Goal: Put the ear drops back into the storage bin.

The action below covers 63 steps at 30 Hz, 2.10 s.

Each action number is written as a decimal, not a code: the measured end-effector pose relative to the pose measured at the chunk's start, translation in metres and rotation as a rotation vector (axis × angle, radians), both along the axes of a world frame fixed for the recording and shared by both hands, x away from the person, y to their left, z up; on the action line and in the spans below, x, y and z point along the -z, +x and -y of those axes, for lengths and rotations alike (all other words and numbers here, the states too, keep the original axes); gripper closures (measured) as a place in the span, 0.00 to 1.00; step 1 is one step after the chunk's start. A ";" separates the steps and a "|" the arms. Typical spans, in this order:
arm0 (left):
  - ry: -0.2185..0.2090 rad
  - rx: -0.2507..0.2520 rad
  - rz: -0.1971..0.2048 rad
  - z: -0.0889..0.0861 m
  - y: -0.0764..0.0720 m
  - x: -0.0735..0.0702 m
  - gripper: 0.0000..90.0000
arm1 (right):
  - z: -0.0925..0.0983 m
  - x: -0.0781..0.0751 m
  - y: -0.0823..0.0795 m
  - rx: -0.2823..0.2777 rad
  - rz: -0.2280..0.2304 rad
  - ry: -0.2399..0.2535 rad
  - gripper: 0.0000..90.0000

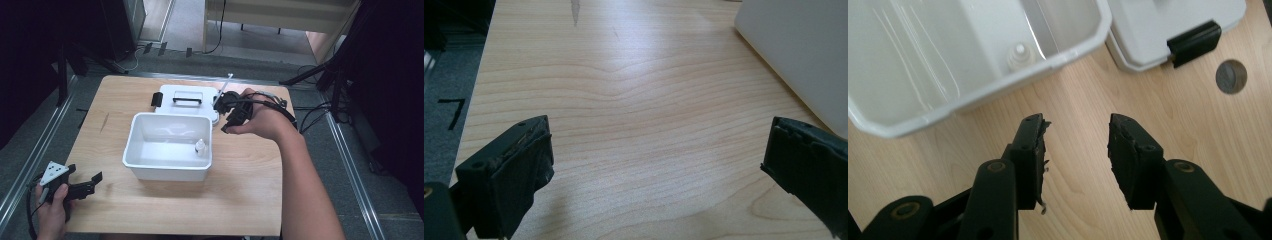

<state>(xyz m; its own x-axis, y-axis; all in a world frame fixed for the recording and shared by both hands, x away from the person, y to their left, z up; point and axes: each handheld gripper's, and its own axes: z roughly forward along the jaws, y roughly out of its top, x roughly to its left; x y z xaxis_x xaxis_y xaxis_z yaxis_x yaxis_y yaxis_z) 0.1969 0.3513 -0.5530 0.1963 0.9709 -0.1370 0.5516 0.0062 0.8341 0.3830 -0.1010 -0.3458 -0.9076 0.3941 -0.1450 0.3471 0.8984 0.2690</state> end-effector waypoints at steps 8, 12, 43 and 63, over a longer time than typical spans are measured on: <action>0.002 0.000 0.002 0.000 0.000 0.000 0.00 | 0.038 0.005 -0.005 0.055 0.002 0.014 0.64; 0.005 0.003 -0.001 0.000 0.000 0.000 0.00 | 0.057 0.012 -0.008 0.078 0.003 0.025 0.63; 0.018 0.007 0.000 0.001 0.000 0.000 0.00 | 0.185 0.138 -0.073 0.597 0.289 0.384 0.07; 0.029 0.004 -0.007 0.003 0.000 0.000 0.00 | 0.232 0.194 -0.144 0.791 0.468 0.732 0.00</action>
